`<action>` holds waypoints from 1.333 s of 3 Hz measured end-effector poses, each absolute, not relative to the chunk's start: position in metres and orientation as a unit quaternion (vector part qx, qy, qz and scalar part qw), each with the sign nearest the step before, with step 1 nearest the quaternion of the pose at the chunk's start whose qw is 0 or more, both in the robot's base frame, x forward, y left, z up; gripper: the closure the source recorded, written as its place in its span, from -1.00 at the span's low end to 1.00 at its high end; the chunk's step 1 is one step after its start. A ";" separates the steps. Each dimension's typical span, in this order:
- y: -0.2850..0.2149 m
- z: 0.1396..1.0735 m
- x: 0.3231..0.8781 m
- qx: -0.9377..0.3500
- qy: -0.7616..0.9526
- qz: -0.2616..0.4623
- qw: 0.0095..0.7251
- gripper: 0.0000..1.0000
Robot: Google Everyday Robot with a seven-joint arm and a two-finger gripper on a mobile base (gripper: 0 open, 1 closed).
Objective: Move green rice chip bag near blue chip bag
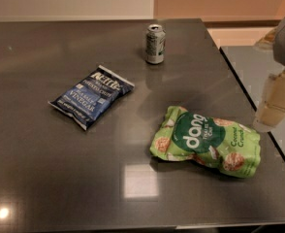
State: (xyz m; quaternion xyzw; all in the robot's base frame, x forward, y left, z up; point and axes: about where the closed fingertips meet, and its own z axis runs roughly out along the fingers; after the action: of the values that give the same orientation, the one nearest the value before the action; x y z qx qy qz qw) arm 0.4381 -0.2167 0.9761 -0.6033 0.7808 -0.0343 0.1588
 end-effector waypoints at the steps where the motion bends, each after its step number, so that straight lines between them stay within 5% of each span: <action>1: -0.216 0.976 0.438 -0.603 0.781 -0.035 0.160 -1.00; 4: -0.174 0.934 0.435 -0.621 0.766 0.021 0.163 -1.00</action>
Offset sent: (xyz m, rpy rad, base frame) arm -0.0053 0.0216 -0.0339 0.0881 0.0422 0.0512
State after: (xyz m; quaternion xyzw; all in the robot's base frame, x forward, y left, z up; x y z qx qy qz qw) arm 0.4355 -0.1739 0.9342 -0.6211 0.7663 0.0210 0.1629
